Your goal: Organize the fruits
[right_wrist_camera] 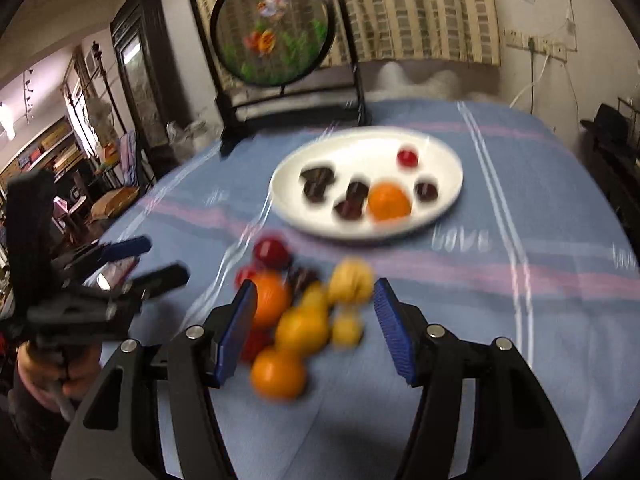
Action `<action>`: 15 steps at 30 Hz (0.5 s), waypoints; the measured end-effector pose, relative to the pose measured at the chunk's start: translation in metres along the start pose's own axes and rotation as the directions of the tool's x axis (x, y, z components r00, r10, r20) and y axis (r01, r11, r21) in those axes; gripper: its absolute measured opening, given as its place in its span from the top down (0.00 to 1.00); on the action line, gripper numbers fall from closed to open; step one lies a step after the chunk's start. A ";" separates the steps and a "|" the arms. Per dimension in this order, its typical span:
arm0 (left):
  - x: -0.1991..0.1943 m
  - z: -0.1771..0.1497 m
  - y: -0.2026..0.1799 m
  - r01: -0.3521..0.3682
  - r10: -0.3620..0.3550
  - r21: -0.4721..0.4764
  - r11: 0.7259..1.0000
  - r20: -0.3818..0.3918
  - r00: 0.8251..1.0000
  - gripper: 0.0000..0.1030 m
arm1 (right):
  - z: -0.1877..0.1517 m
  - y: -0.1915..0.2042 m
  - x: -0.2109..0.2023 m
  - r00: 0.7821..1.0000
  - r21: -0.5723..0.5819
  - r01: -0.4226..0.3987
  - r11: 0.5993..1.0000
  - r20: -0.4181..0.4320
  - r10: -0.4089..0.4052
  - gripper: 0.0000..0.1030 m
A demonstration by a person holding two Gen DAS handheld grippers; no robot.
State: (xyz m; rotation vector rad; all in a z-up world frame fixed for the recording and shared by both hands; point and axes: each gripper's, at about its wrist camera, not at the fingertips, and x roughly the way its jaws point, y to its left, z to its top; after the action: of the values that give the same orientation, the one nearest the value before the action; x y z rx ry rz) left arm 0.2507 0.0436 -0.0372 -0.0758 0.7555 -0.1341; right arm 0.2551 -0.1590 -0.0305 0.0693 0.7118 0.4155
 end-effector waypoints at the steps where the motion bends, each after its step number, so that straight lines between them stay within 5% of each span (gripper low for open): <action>1: 0.002 -0.006 0.002 0.014 -0.014 -0.014 1.000 -0.008 1.000 0.05 | -0.010 0.005 0.000 1.000 -0.002 0.002 1.000 -0.014 -0.002 0.41; 5: 0.012 -0.018 0.010 -0.001 0.000 -0.027 1.000 -0.039 0.999 0.05 | -0.036 0.026 0.008 0.997 -0.041 0.000 0.999 -0.079 -0.003 0.41; 15: 0.006 -0.020 0.013 -0.010 0.010 -0.035 0.999 -0.020 1.000 0.05 | -0.038 0.036 0.034 0.987 -0.071 0.050 0.996 -0.148 -0.060 0.42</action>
State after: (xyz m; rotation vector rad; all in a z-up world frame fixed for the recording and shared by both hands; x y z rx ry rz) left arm 0.2422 0.0548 -0.0576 -0.1045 0.7780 -0.1121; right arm 0.2406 -0.1155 -0.0730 -0.0458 0.8453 0.3941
